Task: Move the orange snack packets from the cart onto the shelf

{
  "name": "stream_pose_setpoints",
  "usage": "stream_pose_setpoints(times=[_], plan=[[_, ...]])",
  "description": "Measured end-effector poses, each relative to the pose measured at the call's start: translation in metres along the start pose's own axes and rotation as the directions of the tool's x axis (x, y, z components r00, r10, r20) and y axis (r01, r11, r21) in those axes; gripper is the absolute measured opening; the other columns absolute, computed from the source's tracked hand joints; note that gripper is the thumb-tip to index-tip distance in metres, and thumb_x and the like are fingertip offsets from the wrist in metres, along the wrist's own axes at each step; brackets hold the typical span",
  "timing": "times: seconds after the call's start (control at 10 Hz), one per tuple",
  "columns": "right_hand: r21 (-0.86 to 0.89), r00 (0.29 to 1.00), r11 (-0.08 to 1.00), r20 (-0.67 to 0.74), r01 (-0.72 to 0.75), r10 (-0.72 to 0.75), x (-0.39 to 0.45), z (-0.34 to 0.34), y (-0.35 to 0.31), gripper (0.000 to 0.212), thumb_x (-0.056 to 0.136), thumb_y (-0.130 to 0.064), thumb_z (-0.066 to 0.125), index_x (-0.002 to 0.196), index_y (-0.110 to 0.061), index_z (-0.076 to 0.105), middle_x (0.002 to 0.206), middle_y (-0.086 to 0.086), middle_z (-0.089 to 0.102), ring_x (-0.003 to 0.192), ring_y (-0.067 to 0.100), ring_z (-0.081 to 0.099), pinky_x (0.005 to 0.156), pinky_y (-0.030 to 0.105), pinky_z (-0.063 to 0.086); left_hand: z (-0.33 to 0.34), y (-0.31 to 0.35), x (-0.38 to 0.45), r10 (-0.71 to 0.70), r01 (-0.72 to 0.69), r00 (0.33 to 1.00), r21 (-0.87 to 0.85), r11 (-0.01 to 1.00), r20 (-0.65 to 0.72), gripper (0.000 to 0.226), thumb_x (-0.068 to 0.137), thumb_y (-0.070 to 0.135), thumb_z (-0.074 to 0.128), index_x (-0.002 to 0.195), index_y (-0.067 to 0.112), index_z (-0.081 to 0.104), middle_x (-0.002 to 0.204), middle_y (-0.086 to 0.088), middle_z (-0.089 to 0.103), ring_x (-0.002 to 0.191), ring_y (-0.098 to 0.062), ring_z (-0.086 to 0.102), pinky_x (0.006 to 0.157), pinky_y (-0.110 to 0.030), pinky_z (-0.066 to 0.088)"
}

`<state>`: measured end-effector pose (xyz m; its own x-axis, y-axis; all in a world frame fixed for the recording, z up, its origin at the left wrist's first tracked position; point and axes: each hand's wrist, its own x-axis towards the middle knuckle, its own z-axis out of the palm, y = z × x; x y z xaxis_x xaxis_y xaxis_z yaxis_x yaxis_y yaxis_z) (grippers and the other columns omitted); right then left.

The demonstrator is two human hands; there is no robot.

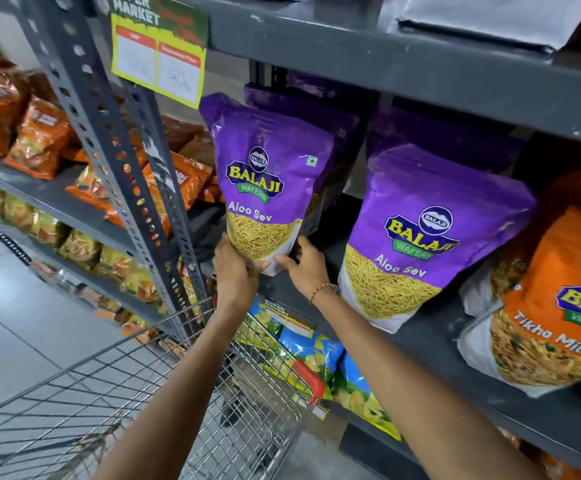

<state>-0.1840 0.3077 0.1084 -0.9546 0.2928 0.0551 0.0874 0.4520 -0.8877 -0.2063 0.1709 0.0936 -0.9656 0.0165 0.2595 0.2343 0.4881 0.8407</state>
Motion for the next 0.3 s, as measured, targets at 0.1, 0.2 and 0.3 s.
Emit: stream_pose_setpoints(times=[0.1,0.2,0.3], plan=[[-0.014,0.999,1.0,0.022,-0.024,0.024,-0.005,-0.003,-0.001,0.039,0.083,-0.017,0.065,0.116,-0.005,0.05,0.11,0.014,0.064,0.104,0.027,0.059,0.088,0.038,0.05,0.0,0.009,-0.006,-0.034,0.033,0.999,0.041,0.999,0.026,0.082,0.07,0.019,0.078,0.134,-0.003,0.031,0.128,-0.026,0.043,0.121,-0.036,0.039,0.096,-0.04,0.035],[-0.044,0.987,0.997,0.141,-0.07,0.076,-0.006,-0.009,-0.012,0.03,0.089,-0.021,0.057,0.114,-0.01,0.046,0.102,0.002,0.06,0.101,0.022,0.054,0.086,0.032,0.048,0.002,0.008,-0.005,-0.046,0.041,0.998,0.101,0.994,0.047,0.087,0.073,0.024,0.076,0.137,-0.007,0.025,0.135,-0.029,0.039,0.128,-0.04,0.034,0.104,-0.047,0.03],[-0.01,0.985,0.999,0.169,-0.04,0.041,-0.027,-0.02,-0.022,0.055,0.091,-0.031,0.052,0.138,-0.012,0.032,0.14,0.008,0.047,0.129,0.022,0.044,0.11,0.043,0.037,0.003,0.013,-0.014,-0.121,0.114,0.992,0.181,0.977,0.031,0.094,0.08,0.031,0.069,0.141,-0.011,0.011,0.147,-0.031,0.024,0.139,-0.043,0.02,0.115,-0.052,0.018]])
